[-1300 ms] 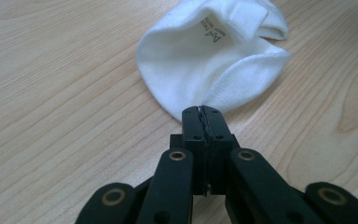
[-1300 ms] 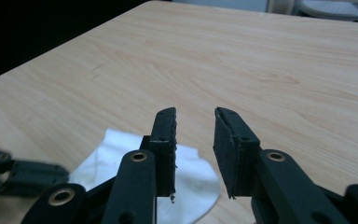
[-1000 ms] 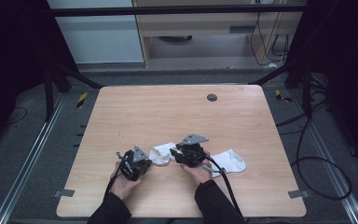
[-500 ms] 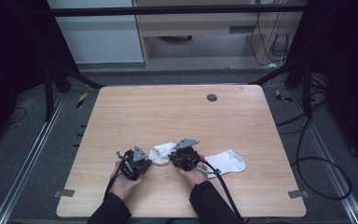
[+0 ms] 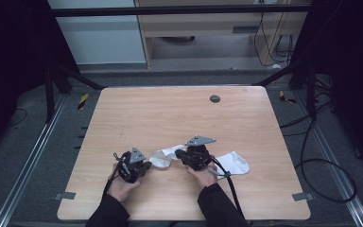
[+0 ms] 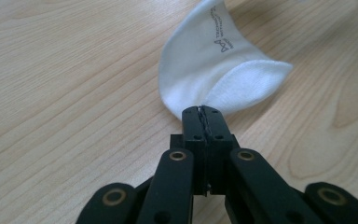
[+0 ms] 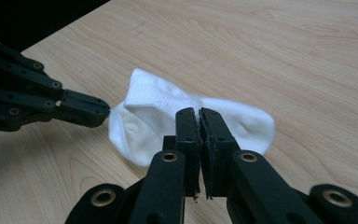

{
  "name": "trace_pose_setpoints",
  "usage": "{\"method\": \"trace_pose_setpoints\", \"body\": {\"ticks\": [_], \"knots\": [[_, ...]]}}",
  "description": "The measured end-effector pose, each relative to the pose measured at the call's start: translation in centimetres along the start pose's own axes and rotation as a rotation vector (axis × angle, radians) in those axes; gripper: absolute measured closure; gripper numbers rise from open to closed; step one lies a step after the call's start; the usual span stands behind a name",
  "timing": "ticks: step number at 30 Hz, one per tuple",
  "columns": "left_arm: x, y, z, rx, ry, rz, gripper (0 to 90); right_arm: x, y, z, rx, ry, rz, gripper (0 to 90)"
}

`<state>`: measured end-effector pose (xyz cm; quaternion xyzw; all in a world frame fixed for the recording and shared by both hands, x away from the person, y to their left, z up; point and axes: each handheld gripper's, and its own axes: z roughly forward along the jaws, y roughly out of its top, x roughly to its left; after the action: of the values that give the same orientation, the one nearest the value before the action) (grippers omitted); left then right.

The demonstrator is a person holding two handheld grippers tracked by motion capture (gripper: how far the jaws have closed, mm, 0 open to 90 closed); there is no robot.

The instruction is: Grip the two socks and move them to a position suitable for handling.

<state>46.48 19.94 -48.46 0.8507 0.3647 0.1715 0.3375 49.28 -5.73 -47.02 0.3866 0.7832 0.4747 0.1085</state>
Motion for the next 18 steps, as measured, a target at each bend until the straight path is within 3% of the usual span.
{"method": "trace_pose_setpoints", "body": {"ticks": [3, 5, 8, 14, 18], "knots": [[0.4, -0.3, -0.8, 0.003, -0.025, 0.011, 89.2, -0.6, 0.1, -0.7, -0.003, -0.001, 0.054, 86.5], [0.8, -0.6, -1.1, 0.008, -0.038, 0.011, 89.2, -0.8, 0.1, -0.8, -0.003, -0.004, 0.064, 86.5], [1.2, -0.9, -1.1, 0.024, -0.04, 0.006, 89.2, -1.4, 0.1, -0.1, 0.007, -0.036, 0.099, 86.3], [1.1, -0.9, -0.7, 0.034, -0.014, 0.016, 89.2, -1.8, 0.0, 1.6, 0.022, -0.105, 0.086, 83.6], [1.3, -1.0, -0.5, 0.025, -0.002, -0.001, 88.7, -1.8, -0.2, 2.3, 0.001, -0.14, 0.064, 75.4]]}}
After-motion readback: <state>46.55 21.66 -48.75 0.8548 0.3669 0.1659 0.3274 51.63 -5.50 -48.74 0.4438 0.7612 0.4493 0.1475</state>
